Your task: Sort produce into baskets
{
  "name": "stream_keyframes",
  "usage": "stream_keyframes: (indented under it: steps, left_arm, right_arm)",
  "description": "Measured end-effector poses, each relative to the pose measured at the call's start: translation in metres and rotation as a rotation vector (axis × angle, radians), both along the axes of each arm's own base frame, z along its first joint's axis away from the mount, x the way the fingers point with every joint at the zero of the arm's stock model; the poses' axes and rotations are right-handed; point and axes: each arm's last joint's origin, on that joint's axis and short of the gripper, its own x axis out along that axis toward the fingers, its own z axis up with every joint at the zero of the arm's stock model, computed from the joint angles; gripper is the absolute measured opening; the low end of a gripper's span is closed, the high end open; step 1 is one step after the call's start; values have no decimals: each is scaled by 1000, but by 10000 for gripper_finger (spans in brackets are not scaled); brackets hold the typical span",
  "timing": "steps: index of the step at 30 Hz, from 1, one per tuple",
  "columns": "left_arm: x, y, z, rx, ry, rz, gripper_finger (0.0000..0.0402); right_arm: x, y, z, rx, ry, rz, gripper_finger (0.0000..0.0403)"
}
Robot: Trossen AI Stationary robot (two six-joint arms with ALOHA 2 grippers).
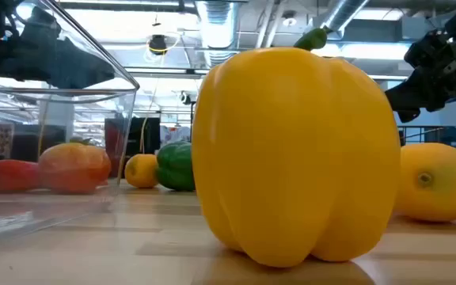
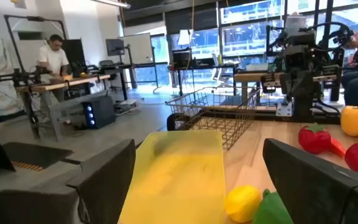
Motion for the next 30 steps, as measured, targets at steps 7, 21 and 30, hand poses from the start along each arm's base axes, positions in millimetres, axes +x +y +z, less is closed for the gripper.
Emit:
stream_keyframes:
  steps: [7,21,30]
  left_arm:
    - [0,0,0,0,0,0,341]
    - [0,0,-1,-3,15,0,341]
    - [0,0,-9,-18,92,-1,341]
  right_arm:
    - [0,0,0,0,0,0,44]
    - [0,0,0,0,0,0,44]
    - [0,0,0,0,0,0,44]
